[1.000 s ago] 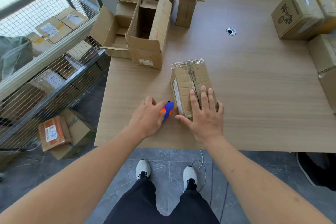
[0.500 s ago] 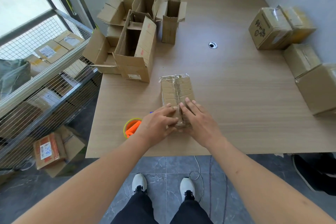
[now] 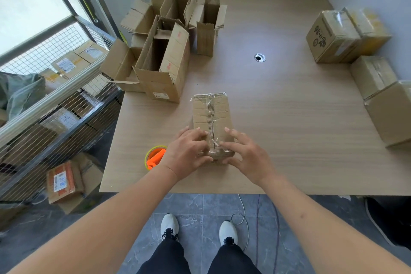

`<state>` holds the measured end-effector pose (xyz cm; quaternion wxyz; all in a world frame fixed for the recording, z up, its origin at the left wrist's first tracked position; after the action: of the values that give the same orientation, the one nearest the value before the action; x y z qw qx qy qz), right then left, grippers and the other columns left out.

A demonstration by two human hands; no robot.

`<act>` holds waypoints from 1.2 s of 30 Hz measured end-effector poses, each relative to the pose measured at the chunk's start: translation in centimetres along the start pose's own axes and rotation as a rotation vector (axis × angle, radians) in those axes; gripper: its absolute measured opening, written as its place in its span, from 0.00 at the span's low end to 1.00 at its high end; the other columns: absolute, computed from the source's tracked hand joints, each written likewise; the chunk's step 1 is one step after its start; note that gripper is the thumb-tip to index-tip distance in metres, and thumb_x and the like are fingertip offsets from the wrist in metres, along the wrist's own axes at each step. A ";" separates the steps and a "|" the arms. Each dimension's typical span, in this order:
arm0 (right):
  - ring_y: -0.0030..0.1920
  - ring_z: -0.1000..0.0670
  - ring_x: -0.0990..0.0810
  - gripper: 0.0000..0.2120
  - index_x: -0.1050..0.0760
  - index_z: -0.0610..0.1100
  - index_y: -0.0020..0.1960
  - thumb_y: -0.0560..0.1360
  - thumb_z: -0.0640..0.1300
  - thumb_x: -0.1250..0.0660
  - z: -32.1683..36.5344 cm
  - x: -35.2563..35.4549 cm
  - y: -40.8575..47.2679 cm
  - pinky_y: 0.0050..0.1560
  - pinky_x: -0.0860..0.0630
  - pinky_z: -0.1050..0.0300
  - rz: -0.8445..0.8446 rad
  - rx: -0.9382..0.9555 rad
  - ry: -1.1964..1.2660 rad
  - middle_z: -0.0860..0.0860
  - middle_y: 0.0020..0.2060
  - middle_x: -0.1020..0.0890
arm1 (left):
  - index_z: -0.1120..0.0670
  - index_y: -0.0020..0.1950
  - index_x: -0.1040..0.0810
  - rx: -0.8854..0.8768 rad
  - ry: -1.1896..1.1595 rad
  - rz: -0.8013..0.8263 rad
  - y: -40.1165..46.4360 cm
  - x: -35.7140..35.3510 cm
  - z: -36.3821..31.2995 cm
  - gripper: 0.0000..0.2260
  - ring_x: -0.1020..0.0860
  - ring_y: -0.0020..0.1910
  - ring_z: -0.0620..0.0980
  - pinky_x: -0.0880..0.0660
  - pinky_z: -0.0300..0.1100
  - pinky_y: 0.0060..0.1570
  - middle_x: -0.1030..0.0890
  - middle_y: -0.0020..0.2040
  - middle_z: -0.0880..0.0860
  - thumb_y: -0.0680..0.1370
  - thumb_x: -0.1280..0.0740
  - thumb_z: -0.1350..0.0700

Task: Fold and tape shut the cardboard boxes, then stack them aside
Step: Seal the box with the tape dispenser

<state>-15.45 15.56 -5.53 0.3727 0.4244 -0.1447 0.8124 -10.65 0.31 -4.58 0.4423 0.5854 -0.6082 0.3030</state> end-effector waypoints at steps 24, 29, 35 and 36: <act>0.39 0.46 0.22 0.08 0.20 0.39 0.45 0.71 0.32 0.23 0.1 1.3 -1.5 0.38 0.20 0.50 -0.195 0.198 -0.051 0.47 0.45 0.21 | 0.50 0.59 0.13 -0.019 -0.134 0.008 0.6 -2.4 -1.9 0.11 0.27 0.73 0.58 0.33 0.57 0.74 0.22 0.70 0.55 0.79 0.29 0.50; 0.39 0.47 0.19 0.13 0.17 0.43 0.51 0.69 0.33 0.21 -1.8 0.9 -1.5 0.39 0.19 0.50 -0.129 0.056 0.028 0.50 0.45 0.19 | 0.51 0.71 0.21 -0.010 -0.129 0.068 0.6 -1.1 -1.1 0.23 0.37 0.79 0.56 0.41 0.55 0.78 0.32 0.78 0.55 0.76 0.23 0.53; 0.36 0.46 0.21 0.10 0.17 0.47 0.43 0.68 0.35 0.21 -2.6 1.1 -0.8 0.36 0.21 0.49 -0.174 -0.067 0.067 0.54 0.41 0.20 | 0.53 0.72 0.23 0.141 -0.058 0.076 -0.7 0.0 1.1 0.28 0.38 0.80 0.53 0.35 0.50 0.75 0.37 0.81 0.55 0.73 0.21 0.51; 0.37 0.46 0.21 0.10 0.17 0.47 0.43 0.68 0.35 0.21 -2.9 1.2 -0.9 0.36 0.21 0.49 -0.175 -0.083 0.076 0.54 0.41 0.20 | 0.55 0.72 0.23 0.134 -0.047 0.079 -0.8 0.0 1.1 0.29 0.37 0.79 0.53 0.34 0.51 0.75 0.37 0.80 0.55 0.73 0.21 0.52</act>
<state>-16.89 18.30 -6.39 0.4647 0.3887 -0.1263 0.7855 -10.08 -0.79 -5.21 0.3755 0.5961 -0.6195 0.3463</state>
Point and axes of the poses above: each hand's wrist, its own y-axis towards the middle knuckle, its own x-axis out of the back of the hand, z = x × y, the point moved 10 cm from there along y, towards the middle knuckle
